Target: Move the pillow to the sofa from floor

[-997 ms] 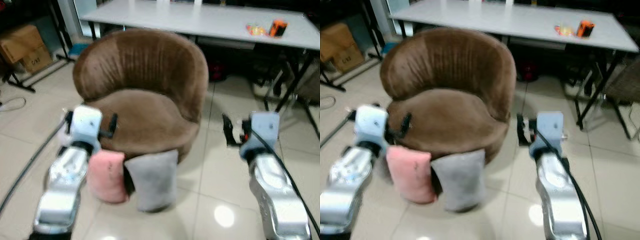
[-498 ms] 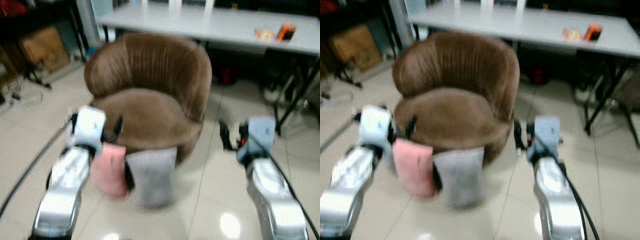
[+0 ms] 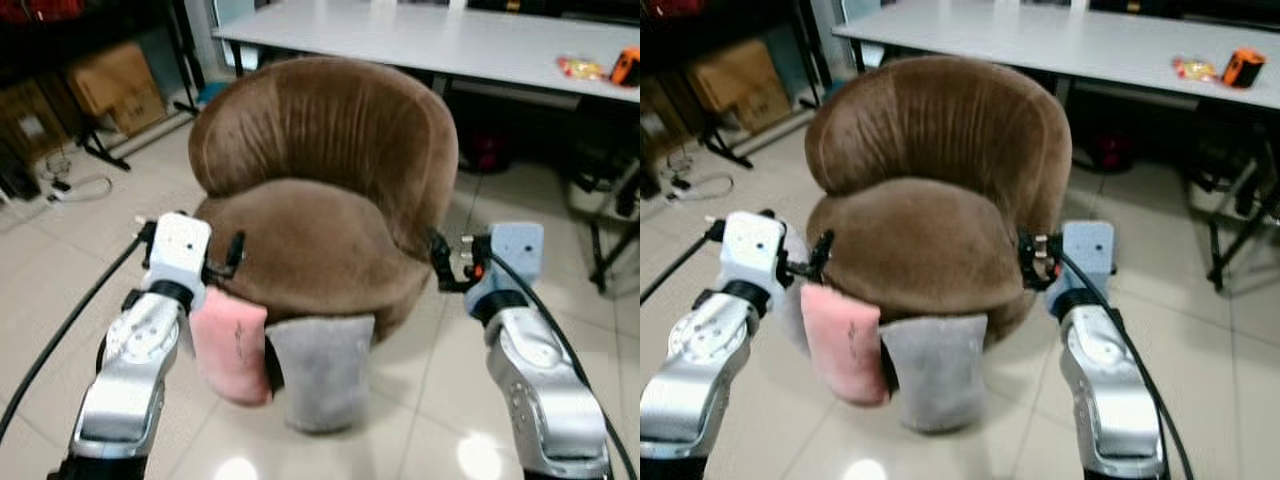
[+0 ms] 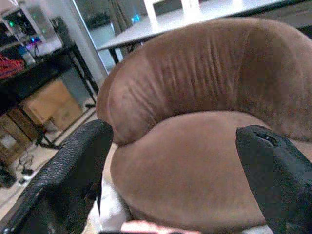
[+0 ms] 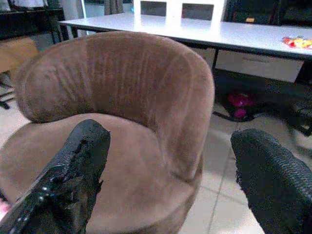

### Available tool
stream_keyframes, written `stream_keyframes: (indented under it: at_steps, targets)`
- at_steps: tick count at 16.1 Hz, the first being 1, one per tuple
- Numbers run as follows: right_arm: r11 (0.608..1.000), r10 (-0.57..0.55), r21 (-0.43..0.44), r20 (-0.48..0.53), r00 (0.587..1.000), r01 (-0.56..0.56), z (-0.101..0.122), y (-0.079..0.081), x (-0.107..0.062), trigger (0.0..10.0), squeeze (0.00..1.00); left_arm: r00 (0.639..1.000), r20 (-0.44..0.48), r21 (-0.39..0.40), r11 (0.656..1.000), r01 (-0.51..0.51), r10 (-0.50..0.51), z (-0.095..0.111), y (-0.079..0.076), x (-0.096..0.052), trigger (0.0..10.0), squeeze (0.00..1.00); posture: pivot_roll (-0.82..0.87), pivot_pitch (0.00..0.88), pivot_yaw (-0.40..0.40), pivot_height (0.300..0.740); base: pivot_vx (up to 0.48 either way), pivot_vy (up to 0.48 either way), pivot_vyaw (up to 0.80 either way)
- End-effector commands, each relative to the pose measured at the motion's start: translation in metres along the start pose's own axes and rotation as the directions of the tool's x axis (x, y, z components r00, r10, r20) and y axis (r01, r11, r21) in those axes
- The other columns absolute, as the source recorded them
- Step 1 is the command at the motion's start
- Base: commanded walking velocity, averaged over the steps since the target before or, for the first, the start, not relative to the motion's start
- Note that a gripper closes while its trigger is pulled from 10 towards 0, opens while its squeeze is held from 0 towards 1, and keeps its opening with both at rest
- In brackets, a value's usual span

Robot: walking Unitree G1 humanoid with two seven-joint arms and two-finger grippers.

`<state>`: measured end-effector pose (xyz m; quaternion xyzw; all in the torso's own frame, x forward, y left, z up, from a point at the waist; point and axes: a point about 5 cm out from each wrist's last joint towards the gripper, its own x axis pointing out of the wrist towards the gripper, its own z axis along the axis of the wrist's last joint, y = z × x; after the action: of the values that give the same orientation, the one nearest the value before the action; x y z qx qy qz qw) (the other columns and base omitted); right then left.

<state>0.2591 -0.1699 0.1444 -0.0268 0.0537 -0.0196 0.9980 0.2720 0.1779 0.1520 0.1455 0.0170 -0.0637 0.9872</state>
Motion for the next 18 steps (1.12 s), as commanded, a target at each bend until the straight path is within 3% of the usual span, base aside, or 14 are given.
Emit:
stream_keyframes:
  at_steps: [1,7,11,14,18]
  targets:
    - [1.0,-0.026,0.005,-0.003,1.0,0.026,0.0001,-0.0035,0.0024,10.0,0.0,1.0,0.005,0.009,1.0,-0.001,0.001,0.0017,-0.0001,-0.0003,10.0,0.0,-0.07,0.0,0.038,0.74,0.375,0.0,0.0]
    - [0.999,0.007,0.031,-0.004,1.0,-0.007,0.0004,-0.0014,0.0057,10.0,0.0,1.0,0.016,0.021,1.0,-0.002,0.002,0.0045,0.0008,0.0015,10.0,0.0,-0.06,0.0,0.028,0.74,0.361,0.0,0.0]
    - [1.0,0.004,0.028,-0.013,1.0,-0.003,-0.0012,-0.0003,0.0068,10.0,0.0,1.0,0.017,0.024,1.0,-0.002,0.002,0.0045,0.0011,0.0012,10.0,0.0,-0.06,0.0,0.03,0.74,0.339,0.0,0.54]
    - [1.0,-0.005,0.022,-0.049,0.999,0.006,-0.0063,-0.0041,0.0069,10.0,0.0,1.0,0.006,0.003,1.0,0.001,-0.001,0.0027,0.0004,-0.0003,10.0,0.0,-0.06,0.0,0.031,0.74,0.0,0.0,0.0]
    - [0.998,0.017,0.052,-0.012,1.0,-0.017,-0.0054,-0.006,0.0009,10.0,0.0,1.0,0.006,-0.011,1.0,-0.002,0.002,0.0003,0.0018,-0.0033,10.0,0.0,-0.06,0.0,0.025,0.7,0.0,0.0,0.0]
